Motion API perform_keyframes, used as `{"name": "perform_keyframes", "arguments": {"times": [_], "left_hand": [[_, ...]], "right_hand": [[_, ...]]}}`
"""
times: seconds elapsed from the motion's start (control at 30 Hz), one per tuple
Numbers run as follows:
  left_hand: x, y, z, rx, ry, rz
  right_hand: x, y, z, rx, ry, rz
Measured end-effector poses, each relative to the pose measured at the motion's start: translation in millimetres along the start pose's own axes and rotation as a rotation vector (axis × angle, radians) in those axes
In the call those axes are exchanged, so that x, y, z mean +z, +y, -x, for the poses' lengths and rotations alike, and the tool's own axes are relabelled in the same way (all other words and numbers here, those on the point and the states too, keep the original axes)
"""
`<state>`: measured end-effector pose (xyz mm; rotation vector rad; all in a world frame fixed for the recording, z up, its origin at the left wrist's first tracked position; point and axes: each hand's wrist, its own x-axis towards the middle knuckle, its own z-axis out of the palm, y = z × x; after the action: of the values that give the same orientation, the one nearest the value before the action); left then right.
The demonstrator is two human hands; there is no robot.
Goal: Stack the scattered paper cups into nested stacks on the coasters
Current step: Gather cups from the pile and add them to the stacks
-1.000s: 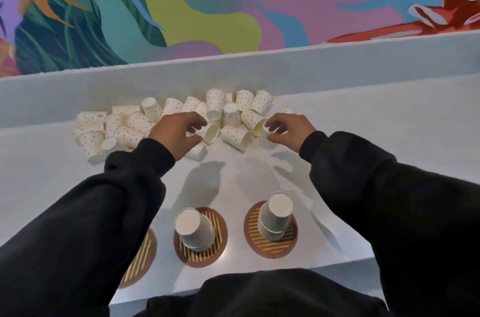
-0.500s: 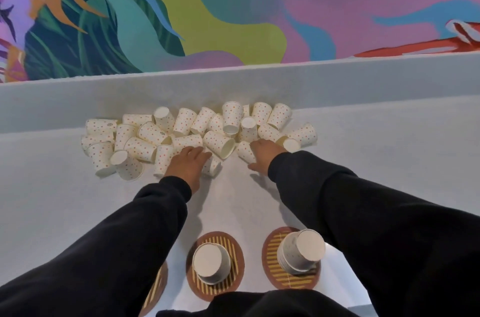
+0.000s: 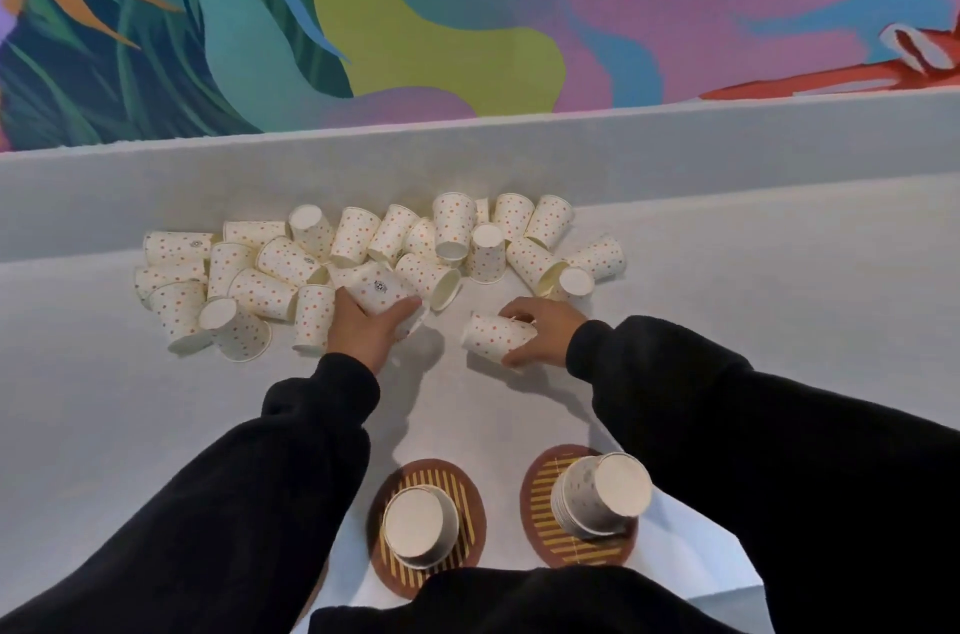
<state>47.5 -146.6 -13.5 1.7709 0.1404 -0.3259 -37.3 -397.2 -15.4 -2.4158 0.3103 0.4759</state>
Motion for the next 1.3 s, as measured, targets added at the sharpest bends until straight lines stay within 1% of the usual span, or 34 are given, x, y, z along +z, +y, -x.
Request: {"name": "perform_keyframes", "arguments": {"times": [0.03, 0.07, 0.13, 0.2, 0.3, 0.33, 0.4, 0.43, 0.5, 0.63, 0.67, 0.73, 0.77, 0.8, 0.83, 0.9, 0.97, 1.03, 1.13, 1.2, 1.3], "left_hand": [[3, 2, 3, -0.064, -0.06, 0.16], [6, 3, 8, -0.108, -0.134, 0.26], [14, 8, 19, -0.153, -0.266, 0.349], [23, 10, 26, -0.157, -0.357, 0.371], [27, 16, 28, -0.205, -0.435, 0.444], [28, 18, 28, -0.222, -0.463, 0.437], [32, 22, 31, -0.207, -0.542, 0.342], [35, 22, 33, -0.204, -0.578, 0.303], [40, 23, 35, -0.241, -0.614, 0.304], [43, 25, 34, -0.272, -0.605, 0.397], [42, 25, 32, -0.276, -0.583, 0.409], [40, 23, 29, -0.289, -0.539, 0.423], [38, 21, 28, -0.294, -0.523, 0.423], [36, 20, 27, -0.298, -0.51, 0.415], [34, 18, 26, -0.304, -0.504, 0.402], [31, 15, 27, -0.319, -0.498, 0.378], [29, 13, 29, -0.326, -0.483, 0.372], [27, 15, 33, -0.316, -0.481, 0.368], [22, 24, 40, -0.254, -0.505, 0.305], [17, 34, 49, -0.175, -0.508, 0.219], [8, 58, 69, 0.004, -0.475, 0.029]], "right_hand": [[-2, 0, 4, -0.005, 0.005, -0.09], [-4, -2, 8, -0.002, 0.004, -0.189], [-8, -9, 16, 0.011, -0.011, -0.373], [-10, -17, 21, -0.006, 0.021, -0.452], [-12, -30, 28, -0.015, 0.117, -0.401], [-12, -32, 30, -0.023, 0.137, -0.344], [-10, -38, 32, -0.043, 0.163, -0.276], [-10, -40, 32, -0.04, 0.172, -0.29], [-10, -42, 31, -0.031, 0.19, -0.359], [-21, -39, 29, -0.091, 0.149, -0.365], [-25, -35, 27, -0.1, 0.186, -0.349], [-36, -23, 21, -0.077, 0.343, -0.278], [-42, -16, 18, -0.039, 0.426, -0.208], [-49, -8, 14, 0.019, 0.473, -0.107], [-54, -1, 10, 0.079, 0.463, 0.002], [-58, 6, 11, 0.196, 0.326, 0.13], [-57, 10, 15, 0.231, 0.249, 0.056], [-54, 14, 21, 0.217, 0.251, -0.035], [-53, 13, 35, 0.169, 0.28, -0.166], [-56, 11, 50, 0.102, 0.326, -0.275], [-64, 3, 85, -0.042, 0.354, -0.429]]}}
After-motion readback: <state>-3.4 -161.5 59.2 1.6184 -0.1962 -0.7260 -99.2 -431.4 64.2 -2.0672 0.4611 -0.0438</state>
